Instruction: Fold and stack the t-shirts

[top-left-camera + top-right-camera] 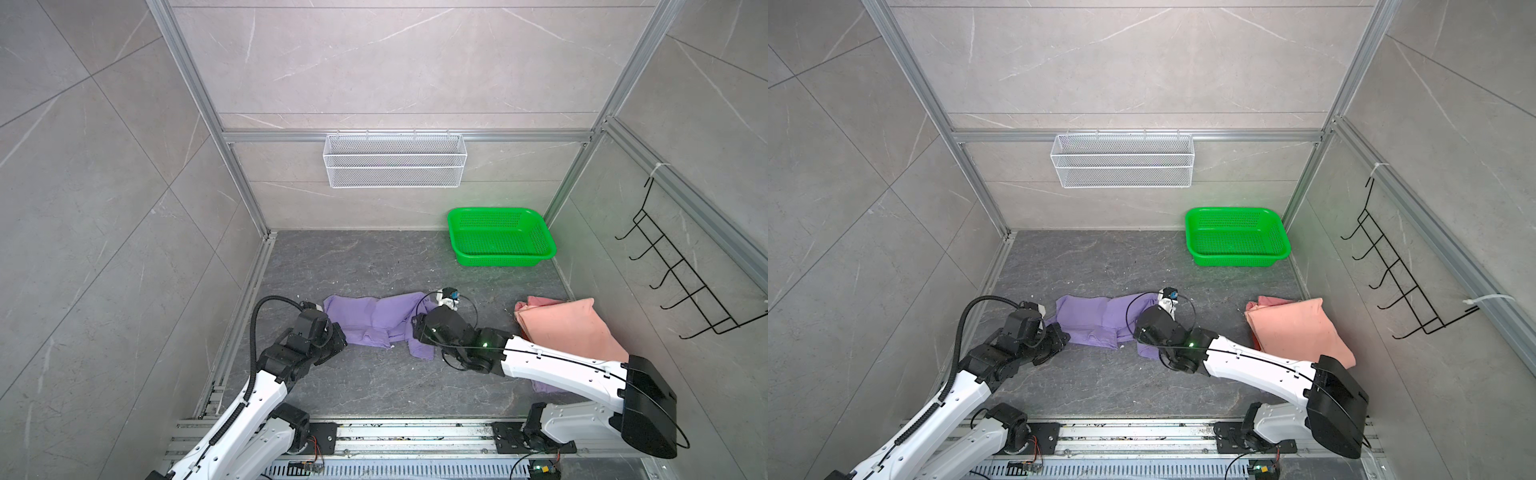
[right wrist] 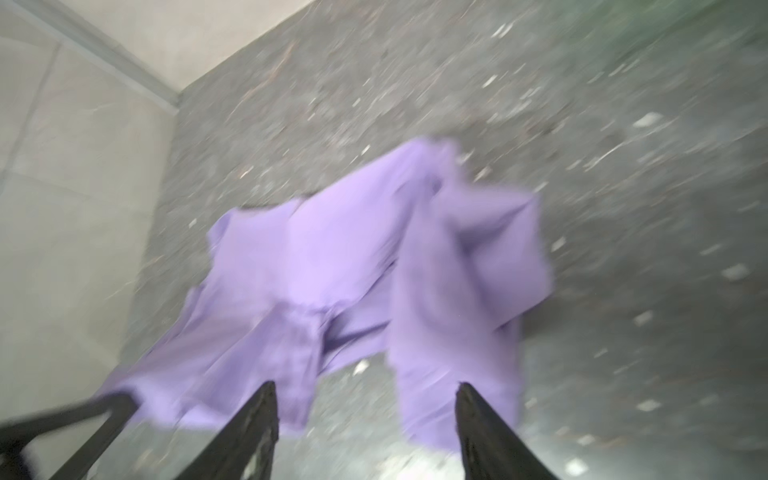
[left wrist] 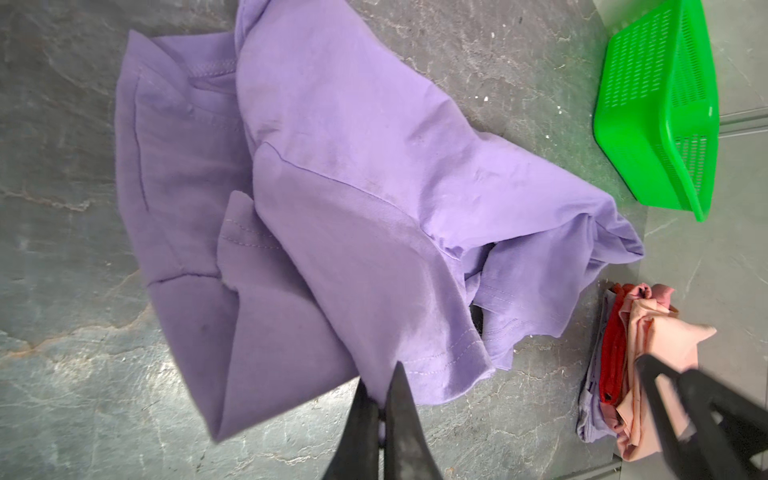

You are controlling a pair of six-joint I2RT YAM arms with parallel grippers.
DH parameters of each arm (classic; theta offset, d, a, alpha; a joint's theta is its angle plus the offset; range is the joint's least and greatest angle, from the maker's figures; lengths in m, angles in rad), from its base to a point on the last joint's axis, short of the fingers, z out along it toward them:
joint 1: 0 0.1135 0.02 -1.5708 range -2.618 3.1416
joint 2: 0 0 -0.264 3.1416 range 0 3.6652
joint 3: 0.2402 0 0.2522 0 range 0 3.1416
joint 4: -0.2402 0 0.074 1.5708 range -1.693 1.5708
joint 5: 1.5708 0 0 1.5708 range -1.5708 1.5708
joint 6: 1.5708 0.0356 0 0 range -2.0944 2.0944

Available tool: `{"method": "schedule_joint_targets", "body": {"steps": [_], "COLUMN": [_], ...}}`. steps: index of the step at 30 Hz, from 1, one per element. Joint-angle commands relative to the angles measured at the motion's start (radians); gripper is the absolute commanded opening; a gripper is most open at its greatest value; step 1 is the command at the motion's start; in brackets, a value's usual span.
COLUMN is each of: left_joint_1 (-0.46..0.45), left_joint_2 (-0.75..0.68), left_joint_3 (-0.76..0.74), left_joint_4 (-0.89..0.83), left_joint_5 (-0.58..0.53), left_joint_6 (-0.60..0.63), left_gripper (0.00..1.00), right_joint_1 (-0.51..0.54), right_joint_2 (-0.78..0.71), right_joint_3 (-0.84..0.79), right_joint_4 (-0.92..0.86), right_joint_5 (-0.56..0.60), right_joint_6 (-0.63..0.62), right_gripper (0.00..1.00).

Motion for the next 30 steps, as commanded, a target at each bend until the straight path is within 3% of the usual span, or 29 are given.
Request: {"method": "schedule_joint_targets", "body": {"steps": [1,4,9,16,30], "left_joint_1": [-0.001,0.0,-0.002,0.0,0.0], "left_joint_2": [-0.001,-0.002,-0.022,-0.042,-0.104], "left_joint_3": [0.038,0.031,0.004,-0.023,-0.037], "left_joint_4": [-0.019,-0.03,-0.027,-0.038,-0.074], "left_joint_5": [0.024,0.021,0.03,0.031,0.011], "left_joint_6": [0.043,0.045,0.044,0.035,0.034], "left_gripper": [0.0,0.0,0.0,0.0,0.0], "right_joint_1": [0.048,0.064,0.061,0.035,-0.022], "right_joint_2": [0.101,0.197,0.293,0.374,0.445], "right_joint_3": [0.015,0.03,0.039,-0.008,0.024], "right_joint_4": [0.045,0.103,0.134,0.335,0.203], "right_joint_5": [-0.006,0.004,0.115,0.082,0.098], "right_joint_6": [0.141,0.193,0.197,0.192,0.289], "right_gripper": [0.67,0.66,0.65,0.61,0.55]}}
